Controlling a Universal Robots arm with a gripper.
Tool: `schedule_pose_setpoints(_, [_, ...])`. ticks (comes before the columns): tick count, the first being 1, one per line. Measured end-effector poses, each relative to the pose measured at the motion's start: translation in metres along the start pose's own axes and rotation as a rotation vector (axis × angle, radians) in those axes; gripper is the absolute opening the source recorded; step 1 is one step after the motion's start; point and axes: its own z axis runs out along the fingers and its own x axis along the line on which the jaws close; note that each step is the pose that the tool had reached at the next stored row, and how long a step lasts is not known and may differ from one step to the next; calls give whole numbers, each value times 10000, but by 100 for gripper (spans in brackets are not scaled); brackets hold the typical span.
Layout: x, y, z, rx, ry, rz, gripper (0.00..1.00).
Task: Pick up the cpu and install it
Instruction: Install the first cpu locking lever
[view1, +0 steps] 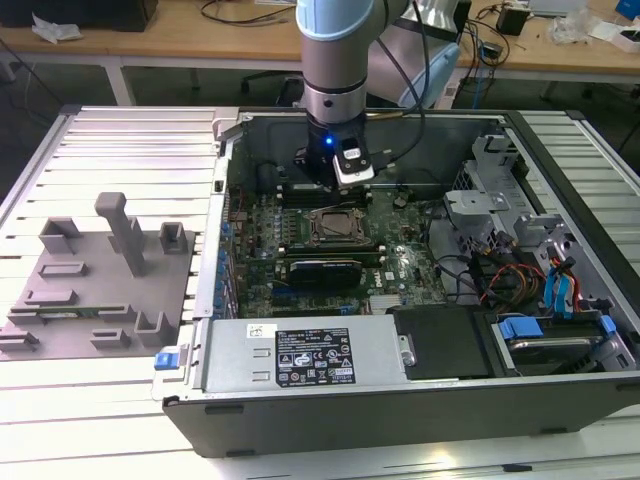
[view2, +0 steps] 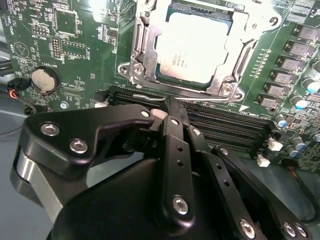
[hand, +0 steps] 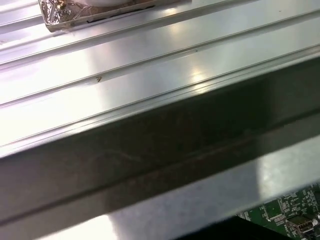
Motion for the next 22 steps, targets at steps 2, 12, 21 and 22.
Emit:
schedule_pose_setpoints(2, [-1, 2, 0, 2, 1, -1, 11])
schedule_pose_setpoints(12, [7, 23, 1, 0, 1, 0, 11])
schedule_pose_setpoints(21, [-2, 14, 11, 66, -22, -8, 11])
schedule_pose_setpoints(22, [-3, 14, 14, 75, -25, -9, 11])
